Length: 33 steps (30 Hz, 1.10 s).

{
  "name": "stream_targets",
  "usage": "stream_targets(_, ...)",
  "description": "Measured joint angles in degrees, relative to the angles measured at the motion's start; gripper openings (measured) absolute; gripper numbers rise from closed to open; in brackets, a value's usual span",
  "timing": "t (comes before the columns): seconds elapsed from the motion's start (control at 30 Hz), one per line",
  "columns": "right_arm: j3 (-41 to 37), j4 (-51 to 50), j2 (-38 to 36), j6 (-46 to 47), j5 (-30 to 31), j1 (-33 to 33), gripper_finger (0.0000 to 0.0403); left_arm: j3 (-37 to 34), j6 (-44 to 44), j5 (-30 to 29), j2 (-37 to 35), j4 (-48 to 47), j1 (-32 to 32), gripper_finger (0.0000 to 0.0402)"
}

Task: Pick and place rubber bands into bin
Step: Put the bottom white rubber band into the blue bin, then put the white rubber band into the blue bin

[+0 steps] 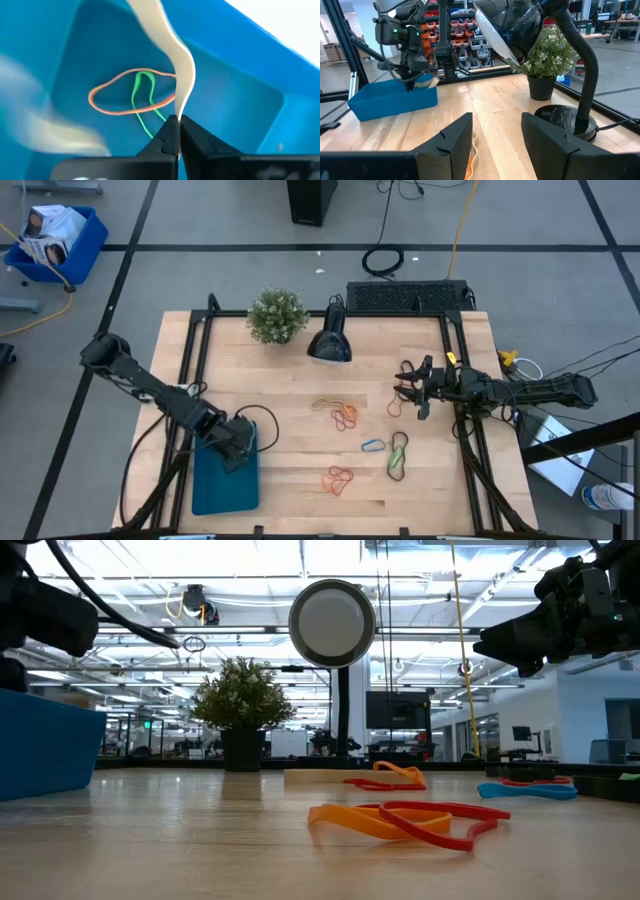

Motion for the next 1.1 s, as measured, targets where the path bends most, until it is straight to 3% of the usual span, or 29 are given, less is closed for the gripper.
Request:
stream_targets(0.33,0.0,0.0,0.0,0.0,0.0,0.0,0.0164,0.0,-0.6,-3.1,0.0,1.0,-0.9,0.0008)
stream_targets(0.7,0.0,0.0,0.0,0.0,0.0,0.0,0.0164,0.0,0.0,-3.8,0.0,1.0,-0.8,0.0082)
stream_targets(0.97,0.0,0.0,0.0,0.0,0.0,0.0,0.0164,0.0,0.4,-3.7,0.0,2.7,-0.7,0.0085)
stream_targets(1.1,0.0,0.0,0.0,0.0,0.0,0.0,0.0164,0.0,3.2,-0.5,-0.3,5.9,0.4,0.0085)
